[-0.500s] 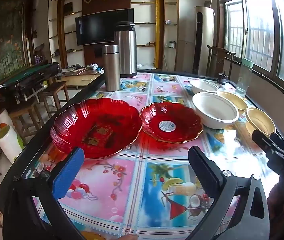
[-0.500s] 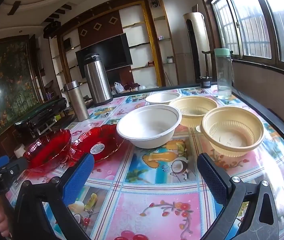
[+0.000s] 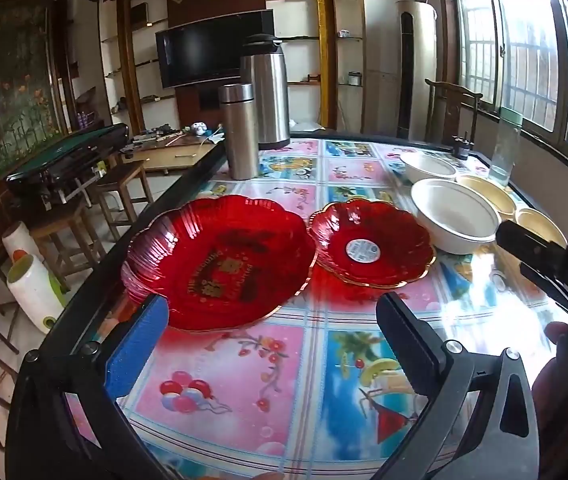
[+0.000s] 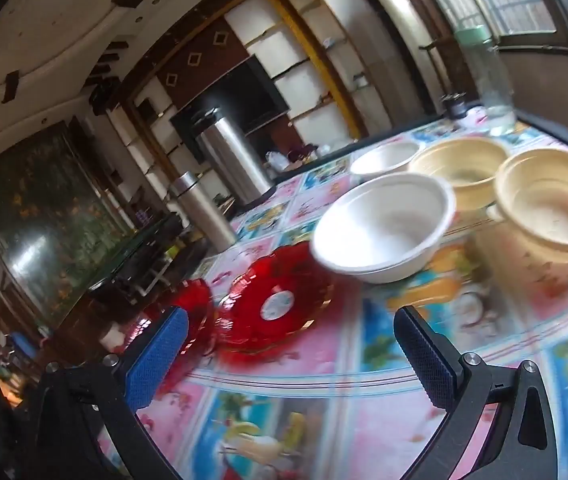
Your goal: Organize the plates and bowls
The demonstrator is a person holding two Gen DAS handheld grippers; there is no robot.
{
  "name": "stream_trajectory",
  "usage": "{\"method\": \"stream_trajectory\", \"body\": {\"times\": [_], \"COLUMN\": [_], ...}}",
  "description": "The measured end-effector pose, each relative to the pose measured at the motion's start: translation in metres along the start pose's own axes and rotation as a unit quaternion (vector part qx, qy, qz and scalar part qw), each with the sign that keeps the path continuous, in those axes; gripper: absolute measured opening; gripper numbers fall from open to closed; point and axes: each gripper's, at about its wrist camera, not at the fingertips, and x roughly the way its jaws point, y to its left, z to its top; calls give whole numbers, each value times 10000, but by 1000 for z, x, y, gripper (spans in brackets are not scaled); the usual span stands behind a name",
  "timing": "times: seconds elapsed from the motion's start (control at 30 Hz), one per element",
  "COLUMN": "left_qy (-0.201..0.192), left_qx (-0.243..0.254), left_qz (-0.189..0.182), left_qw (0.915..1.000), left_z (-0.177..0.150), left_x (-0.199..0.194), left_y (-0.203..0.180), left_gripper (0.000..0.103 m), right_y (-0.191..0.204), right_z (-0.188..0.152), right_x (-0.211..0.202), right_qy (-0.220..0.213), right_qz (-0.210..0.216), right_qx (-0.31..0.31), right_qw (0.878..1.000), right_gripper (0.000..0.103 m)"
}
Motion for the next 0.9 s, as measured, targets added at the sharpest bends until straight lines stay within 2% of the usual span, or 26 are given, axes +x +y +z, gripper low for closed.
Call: {"method": "stream_trajectory", "body": {"times": [0.17,0.37,0.5,0.9], "left_qy": [13,23,63,160], "left_qx": [-82,-130,-89,-21], "left_qz": [68,75,56,60], "left_qw": [9999,9999,9999,9999], "left_z": [2,-1,-2,-5], "left_x": [2,4,5,12], "left_y": [8,8,4,0], "left_gripper": [103,103,103,103], "right_y": [5,-17,-22,-26], "right_z": [-8,-12,-13,-11], "right_x": [19,21,25,26], "right_qy": [251,459,686,753], "right_qz": [-36,-201,-160,-60], "right_qx": [-20,348,537,654], "right_qw": [9997,9981,9961,9950], "right_gripper": [103,103,103,103]}}
